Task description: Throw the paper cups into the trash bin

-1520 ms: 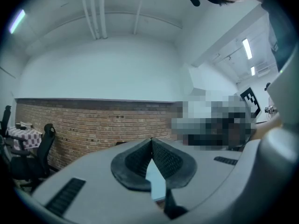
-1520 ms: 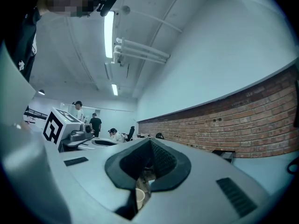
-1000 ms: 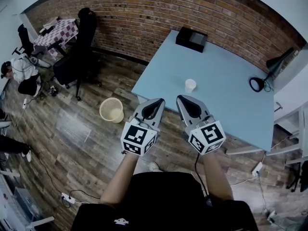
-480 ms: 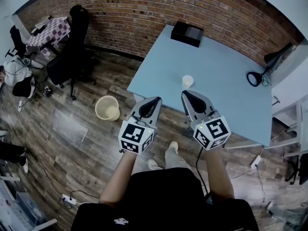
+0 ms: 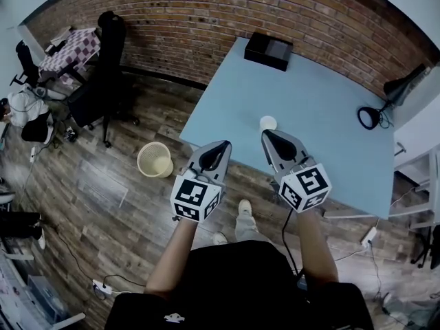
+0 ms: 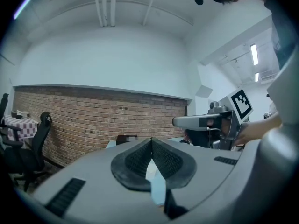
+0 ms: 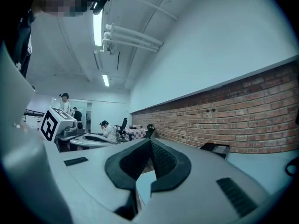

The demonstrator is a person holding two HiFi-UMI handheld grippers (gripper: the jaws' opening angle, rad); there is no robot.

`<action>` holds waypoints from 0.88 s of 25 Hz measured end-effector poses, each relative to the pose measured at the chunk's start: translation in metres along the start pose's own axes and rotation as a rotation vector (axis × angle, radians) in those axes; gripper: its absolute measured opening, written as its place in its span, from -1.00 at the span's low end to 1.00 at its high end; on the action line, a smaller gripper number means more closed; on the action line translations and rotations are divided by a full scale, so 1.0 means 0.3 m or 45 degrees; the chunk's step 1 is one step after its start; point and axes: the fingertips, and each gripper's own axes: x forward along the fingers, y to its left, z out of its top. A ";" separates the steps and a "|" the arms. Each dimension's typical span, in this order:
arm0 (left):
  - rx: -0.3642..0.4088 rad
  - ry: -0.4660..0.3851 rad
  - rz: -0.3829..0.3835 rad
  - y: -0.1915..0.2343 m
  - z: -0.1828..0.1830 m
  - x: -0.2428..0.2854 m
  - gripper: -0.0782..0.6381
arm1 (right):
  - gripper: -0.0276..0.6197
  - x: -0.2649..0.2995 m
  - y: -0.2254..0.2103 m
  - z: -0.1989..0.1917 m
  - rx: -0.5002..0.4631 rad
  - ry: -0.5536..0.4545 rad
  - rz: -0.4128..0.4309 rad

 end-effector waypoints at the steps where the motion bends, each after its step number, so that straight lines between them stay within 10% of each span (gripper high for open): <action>1: 0.004 0.005 0.000 0.004 0.000 0.018 -0.76 | -0.90 0.012 -0.025 -0.007 0.009 0.009 -0.001; 12: -0.009 0.055 0.053 0.109 -0.036 0.171 -0.76 | -0.89 0.147 -0.266 -0.163 -0.041 0.292 0.114; 22: -0.073 0.103 0.054 0.150 -0.108 0.284 -0.76 | -0.27 0.247 -0.375 -0.378 -0.242 0.630 0.247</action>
